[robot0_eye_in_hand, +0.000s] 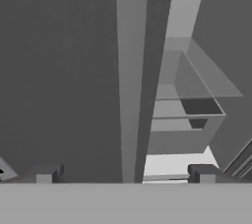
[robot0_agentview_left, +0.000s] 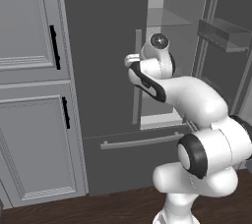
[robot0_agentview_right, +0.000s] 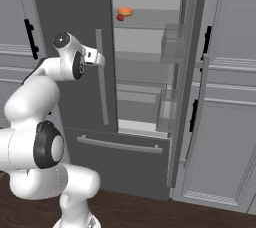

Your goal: Take the strawberry from the fridge and place it on top of the pancake, located on the dining counter.

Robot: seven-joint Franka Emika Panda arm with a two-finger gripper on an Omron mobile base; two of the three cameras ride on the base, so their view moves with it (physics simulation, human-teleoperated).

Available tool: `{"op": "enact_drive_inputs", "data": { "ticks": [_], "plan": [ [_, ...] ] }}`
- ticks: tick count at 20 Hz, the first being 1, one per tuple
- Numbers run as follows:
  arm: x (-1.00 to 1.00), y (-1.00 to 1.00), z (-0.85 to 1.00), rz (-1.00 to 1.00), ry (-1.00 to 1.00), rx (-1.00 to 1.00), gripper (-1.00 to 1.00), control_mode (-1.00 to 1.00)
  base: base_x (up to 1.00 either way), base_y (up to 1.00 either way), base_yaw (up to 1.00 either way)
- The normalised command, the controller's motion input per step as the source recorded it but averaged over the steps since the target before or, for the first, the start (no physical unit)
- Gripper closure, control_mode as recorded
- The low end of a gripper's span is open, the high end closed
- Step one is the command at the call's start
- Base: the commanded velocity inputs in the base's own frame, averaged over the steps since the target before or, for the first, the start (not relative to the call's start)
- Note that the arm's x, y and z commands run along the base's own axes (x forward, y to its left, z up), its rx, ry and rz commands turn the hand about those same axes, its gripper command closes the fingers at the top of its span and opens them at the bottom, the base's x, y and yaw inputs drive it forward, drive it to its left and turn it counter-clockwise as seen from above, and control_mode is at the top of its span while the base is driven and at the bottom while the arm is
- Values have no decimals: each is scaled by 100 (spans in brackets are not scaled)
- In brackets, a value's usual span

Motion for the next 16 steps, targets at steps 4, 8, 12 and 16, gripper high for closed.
{"op": "enact_drive_inputs", "data": {
  "ticks": [4, 8, 12, 16],
  "plan": [
    [42, -5, -2, -5, 4, 0, -100, -100, 0, 0, 0],
    [47, 0, -11, -3, -1, 0, -100, -100, 0, 0, 0],
    [45, 0, -26, -2, -7, 0, -100, -100, 0, 0, 0],
    [51, -12, -20, 0, -3, 0, -100, -100, 0, 0, 0]
  ]
}}
